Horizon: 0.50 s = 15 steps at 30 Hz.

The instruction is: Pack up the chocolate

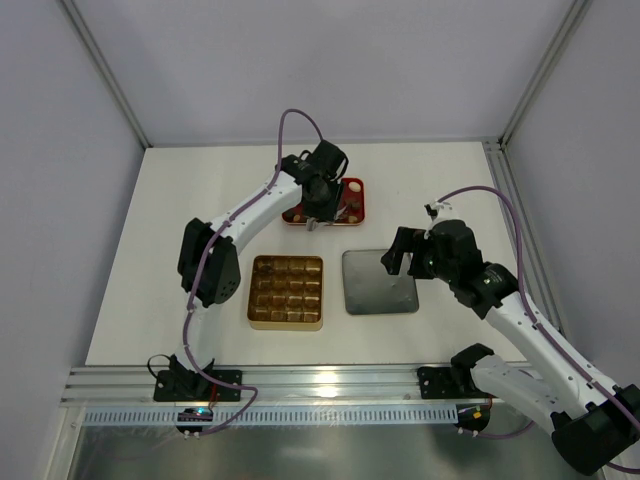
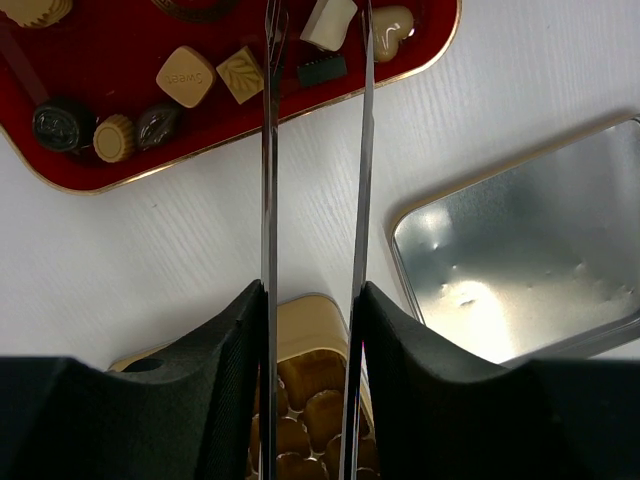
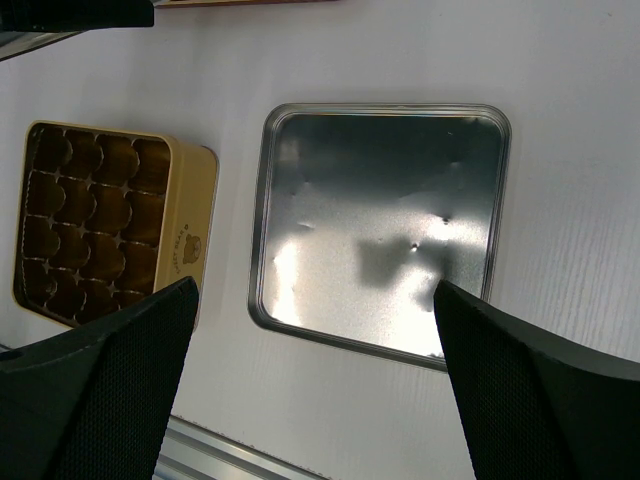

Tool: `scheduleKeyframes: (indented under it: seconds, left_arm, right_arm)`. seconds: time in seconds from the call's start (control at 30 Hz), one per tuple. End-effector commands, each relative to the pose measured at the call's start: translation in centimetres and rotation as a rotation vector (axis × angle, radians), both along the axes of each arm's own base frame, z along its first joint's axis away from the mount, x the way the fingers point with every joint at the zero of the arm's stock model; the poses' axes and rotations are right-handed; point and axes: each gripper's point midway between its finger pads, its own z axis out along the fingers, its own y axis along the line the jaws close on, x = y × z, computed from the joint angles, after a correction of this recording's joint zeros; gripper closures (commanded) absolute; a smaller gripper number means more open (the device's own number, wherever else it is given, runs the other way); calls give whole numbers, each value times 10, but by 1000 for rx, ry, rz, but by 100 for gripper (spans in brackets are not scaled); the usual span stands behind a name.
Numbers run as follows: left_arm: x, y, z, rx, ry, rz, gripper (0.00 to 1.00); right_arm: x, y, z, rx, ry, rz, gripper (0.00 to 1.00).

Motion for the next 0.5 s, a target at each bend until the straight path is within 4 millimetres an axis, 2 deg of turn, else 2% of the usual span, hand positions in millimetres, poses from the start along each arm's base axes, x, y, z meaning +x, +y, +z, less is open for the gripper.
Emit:
scheduleKeyframes:
  seconds: [0.0,0.47]
  left_arm:
    - [2,-1,3,14,-23,-13,59]
    - [3,0,4,25,-27,-14,71]
  right_arm:
    - [6,5,11,25,-40,2,0]
    - [7,6,5,25,-28,1,0]
